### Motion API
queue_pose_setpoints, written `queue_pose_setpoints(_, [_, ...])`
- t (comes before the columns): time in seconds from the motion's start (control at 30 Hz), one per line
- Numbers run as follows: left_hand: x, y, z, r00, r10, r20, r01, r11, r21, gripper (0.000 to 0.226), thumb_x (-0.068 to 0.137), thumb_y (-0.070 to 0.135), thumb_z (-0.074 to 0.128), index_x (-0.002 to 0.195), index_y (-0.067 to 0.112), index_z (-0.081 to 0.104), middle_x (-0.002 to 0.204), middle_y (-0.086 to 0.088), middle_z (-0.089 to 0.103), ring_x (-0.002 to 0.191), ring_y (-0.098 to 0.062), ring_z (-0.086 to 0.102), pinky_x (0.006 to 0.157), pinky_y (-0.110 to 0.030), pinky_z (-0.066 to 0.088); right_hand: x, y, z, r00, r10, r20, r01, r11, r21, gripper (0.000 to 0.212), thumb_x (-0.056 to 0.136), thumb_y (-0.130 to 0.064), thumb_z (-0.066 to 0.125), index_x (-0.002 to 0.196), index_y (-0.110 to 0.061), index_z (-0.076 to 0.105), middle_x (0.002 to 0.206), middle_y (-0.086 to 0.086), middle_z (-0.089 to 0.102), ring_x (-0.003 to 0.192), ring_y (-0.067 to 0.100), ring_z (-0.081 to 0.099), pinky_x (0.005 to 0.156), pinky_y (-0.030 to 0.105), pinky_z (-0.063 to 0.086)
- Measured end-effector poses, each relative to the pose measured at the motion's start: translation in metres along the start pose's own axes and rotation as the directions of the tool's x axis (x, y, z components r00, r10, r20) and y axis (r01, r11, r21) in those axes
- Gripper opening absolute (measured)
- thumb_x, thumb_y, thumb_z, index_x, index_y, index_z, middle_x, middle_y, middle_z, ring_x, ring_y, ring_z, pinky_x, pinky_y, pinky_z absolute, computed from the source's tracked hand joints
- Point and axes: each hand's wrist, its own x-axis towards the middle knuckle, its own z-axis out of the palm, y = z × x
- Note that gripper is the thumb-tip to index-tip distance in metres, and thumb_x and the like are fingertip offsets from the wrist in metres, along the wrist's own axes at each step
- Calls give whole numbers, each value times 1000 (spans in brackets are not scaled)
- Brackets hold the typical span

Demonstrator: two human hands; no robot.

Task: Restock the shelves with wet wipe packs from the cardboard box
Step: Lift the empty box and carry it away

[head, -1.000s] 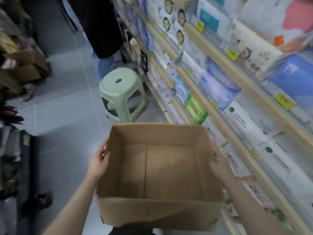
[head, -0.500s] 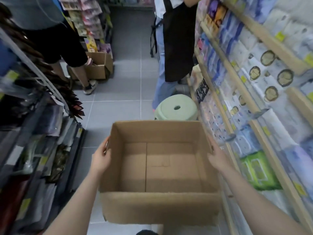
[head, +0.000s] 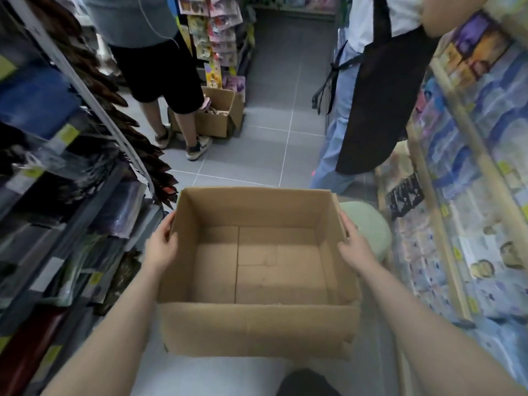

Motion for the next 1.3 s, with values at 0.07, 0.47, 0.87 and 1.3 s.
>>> queue_pose_setpoints(0.07, [38,6,10,999,-32,-30,33,999,30,54,90,5,47,138,29,43,128,-1,58,115,-19,56,101,-41,44,48,-8,2,1000,1,20,-1,1000,18,82,81,5,43,145,-41,22,133,3,55,111,29,57,84,28,42])
queue_pose_setpoints(0.47, [273,68,37,995,-63,-76,69,994,80,53,88,1,46,138,20,44,115,-9,64,101,-26,60,85,-31,42,297,-96,1,991,71,110,-70,997,-20,89,77,9,41,143,-47,22,129,7,55,102,37,61,79,41,52])
queue_pose_setpoints(0.87, [608,133,66,992,50,112,-59,995,83,53,91,5,43,139,26,40,129,-2,57,117,-16,54,91,-27,39,545,-187,32,987,154,-51,-153,988,27,74,89,-1,44,147,-39,18,129,-2,52,114,26,53,84,28,39])
queue_pose_setpoints(1.3, [890,251,205,923,223,312,-254,965,60,56,89,-5,40,141,14,38,139,-10,49,129,-27,46,106,-30,33,781,-184,-26,904,342,-257,-308,937,164,88,81,11,43,146,-42,18,127,9,56,112,31,57,89,34,45])
